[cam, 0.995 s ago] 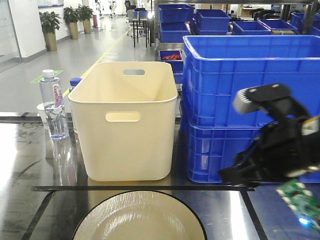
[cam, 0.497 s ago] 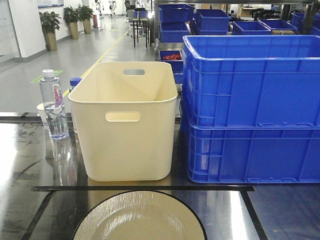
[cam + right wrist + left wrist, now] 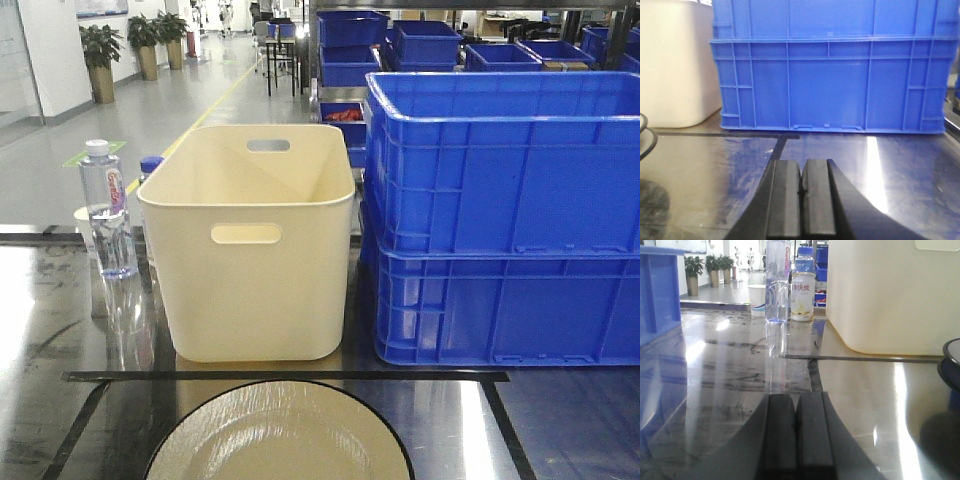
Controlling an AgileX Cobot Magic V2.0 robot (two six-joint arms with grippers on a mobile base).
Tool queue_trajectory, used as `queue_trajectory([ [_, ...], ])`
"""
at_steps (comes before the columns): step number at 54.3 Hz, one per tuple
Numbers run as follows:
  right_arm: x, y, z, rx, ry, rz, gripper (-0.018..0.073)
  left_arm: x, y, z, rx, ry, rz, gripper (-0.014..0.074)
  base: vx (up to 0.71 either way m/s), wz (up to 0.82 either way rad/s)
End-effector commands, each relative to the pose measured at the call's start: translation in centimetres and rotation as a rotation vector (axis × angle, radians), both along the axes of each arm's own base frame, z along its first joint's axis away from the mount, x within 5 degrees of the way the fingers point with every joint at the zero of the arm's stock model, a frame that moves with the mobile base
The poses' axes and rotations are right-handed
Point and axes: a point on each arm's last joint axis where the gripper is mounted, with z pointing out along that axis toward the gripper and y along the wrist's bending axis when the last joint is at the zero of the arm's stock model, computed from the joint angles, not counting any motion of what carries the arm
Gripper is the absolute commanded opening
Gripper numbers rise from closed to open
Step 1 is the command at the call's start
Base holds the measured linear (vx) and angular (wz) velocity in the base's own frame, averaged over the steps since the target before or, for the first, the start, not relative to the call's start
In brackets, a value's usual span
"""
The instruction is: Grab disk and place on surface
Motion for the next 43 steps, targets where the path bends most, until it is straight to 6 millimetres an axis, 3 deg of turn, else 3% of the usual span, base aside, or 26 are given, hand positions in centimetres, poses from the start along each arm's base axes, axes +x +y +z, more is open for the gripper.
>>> queue_trajectory([
  [1,-0.1,0.1,0.7,-0.015,-0.106,0.008,-0.0008,-0.2,-0.1,1.5,-0.003,-0.111,-0.013,-0.0008,0.0,0.01],
  [15,-0.1,-0.1,-0.6,-0.029,0.023,-0.008,-0.0008,-0.2,-0.1,1.5,-0.002,-0.116,-0.013,-0.0008,0.0,0.0],
  [43,0.0,-0.1,-0.7,-0.029,0.034,-0.009,-0.0008,-0.2,-0.1,1.5,-0.002,-0.116,-0.013,-0.0008,0.0,0.0],
])
